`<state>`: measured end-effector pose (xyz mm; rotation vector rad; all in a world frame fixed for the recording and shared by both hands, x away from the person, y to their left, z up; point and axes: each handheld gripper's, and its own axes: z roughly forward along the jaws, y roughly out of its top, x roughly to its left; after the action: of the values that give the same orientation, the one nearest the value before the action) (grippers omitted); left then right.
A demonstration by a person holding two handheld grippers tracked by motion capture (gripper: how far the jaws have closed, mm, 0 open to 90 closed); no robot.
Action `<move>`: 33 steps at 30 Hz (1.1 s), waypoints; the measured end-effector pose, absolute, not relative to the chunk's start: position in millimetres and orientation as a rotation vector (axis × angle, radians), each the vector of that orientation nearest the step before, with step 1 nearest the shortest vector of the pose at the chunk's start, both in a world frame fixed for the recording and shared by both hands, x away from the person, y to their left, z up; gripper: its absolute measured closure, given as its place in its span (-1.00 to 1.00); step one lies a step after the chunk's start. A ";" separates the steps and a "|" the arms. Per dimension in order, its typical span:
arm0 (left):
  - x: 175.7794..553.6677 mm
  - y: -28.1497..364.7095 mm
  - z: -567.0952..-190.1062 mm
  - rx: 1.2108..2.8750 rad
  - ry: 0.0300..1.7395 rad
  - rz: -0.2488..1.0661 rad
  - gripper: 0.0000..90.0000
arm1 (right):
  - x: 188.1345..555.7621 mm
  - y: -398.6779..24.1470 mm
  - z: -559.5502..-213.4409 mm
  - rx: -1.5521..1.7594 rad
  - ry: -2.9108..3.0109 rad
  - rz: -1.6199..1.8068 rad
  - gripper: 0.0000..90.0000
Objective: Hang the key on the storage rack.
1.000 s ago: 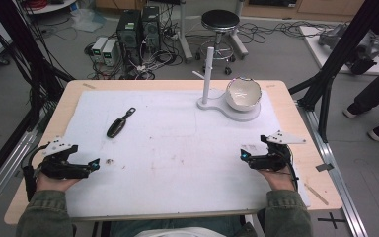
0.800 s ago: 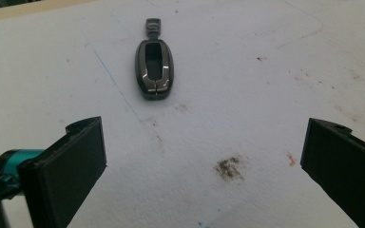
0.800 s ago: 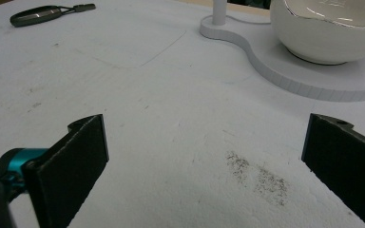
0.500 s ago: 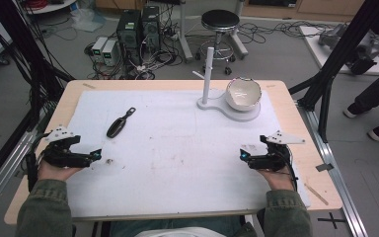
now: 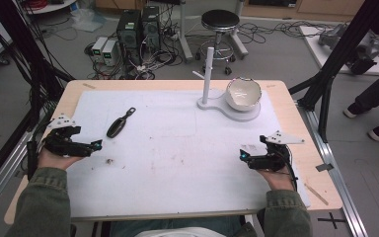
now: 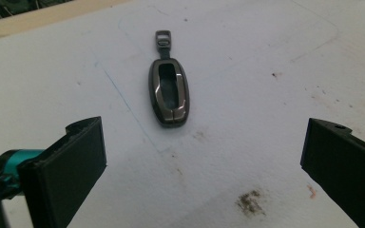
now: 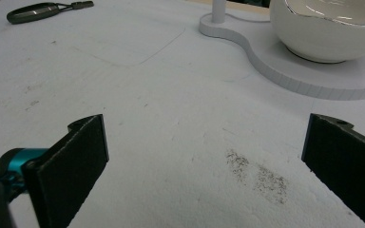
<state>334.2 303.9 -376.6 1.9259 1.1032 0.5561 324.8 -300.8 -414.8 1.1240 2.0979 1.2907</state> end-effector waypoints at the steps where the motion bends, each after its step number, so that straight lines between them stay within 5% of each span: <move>1: 335.3 303.4 -374.6 1.926 1.103 0.554 -0.96 | 324.8 -300.9 -414.7 1.123 2.098 1.288 -0.99; 33: 397.9 284.5 -345.4 2.093 1.108 0.542 -0.96 | 325.0 -301.3 -415.0 1.140 2.096 1.270 -0.99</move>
<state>397.9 284.5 -345.4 2.0932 1.1077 0.5424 325.0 -301.3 -415.0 1.1400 2.0958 1.2703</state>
